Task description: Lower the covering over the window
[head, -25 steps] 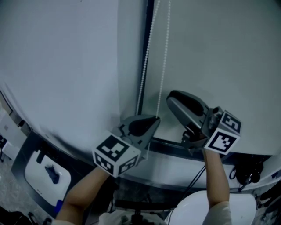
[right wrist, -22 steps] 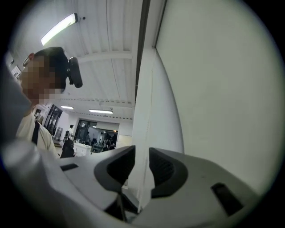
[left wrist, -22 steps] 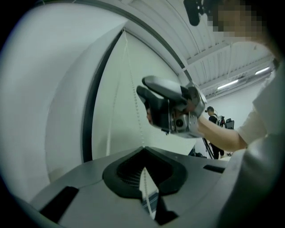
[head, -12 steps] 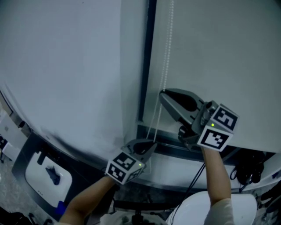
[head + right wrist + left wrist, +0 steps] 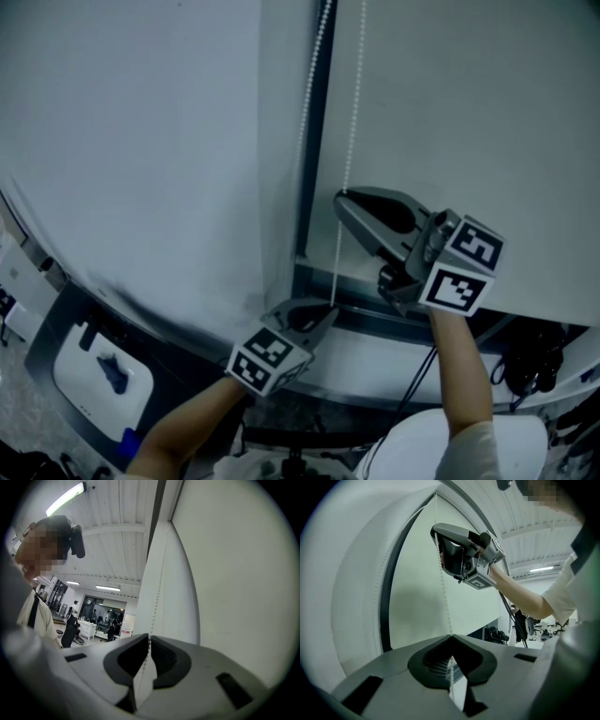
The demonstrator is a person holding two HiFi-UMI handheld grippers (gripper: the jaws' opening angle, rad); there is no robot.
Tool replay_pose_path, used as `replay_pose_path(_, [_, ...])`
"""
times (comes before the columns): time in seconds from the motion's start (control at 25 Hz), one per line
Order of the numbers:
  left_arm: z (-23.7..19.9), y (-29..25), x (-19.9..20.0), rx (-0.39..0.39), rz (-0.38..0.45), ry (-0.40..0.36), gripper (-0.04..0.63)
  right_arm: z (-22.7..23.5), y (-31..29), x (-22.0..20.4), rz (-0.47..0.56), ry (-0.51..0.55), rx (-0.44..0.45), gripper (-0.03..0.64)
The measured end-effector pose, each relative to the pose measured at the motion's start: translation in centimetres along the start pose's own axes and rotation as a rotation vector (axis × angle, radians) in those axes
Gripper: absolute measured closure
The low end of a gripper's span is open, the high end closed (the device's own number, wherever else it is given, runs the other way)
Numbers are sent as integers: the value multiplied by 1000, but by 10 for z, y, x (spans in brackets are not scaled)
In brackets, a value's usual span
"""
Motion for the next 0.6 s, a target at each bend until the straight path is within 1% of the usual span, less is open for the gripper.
replay_pose_path(0.08, [-1,0,-1,-5,4,7,571,0,-2,-1,-7,-2,16,602])
replay_pose_path(0.16, [-3,0,-1,-16,13,17,571,-3,-3,-1,-8,19,24,609])
replay_pose_path(0.32, [-7,7,-9,-44,18,16,571,-8,6,-2,47,50,38,609])
replay_pose_path(0.4, [-9,14,-4,-62,36,36,571,-6,10,-4,56,45,30,609])
replay_pose_path(0.44, [-11,20,3,-66,70,52,571,-5,11,-6,46,49,28,609])
replay_pose_path(0.52, [-15,35,25,-63,170,82,571,-6,10,-13,13,61,34,609])
replay_pose_path(0.6, [-21,50,54,-44,269,92,571,-7,10,-26,-9,48,46,609])
Point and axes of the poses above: the fingertips, and each gripper's own axes: y backward along the fingers, z to its right, x out of its top, the point moved 7 cm from there along y, backward along the fingers, and after that the axes turned 2 degrees about z, right-handed, at the moved point
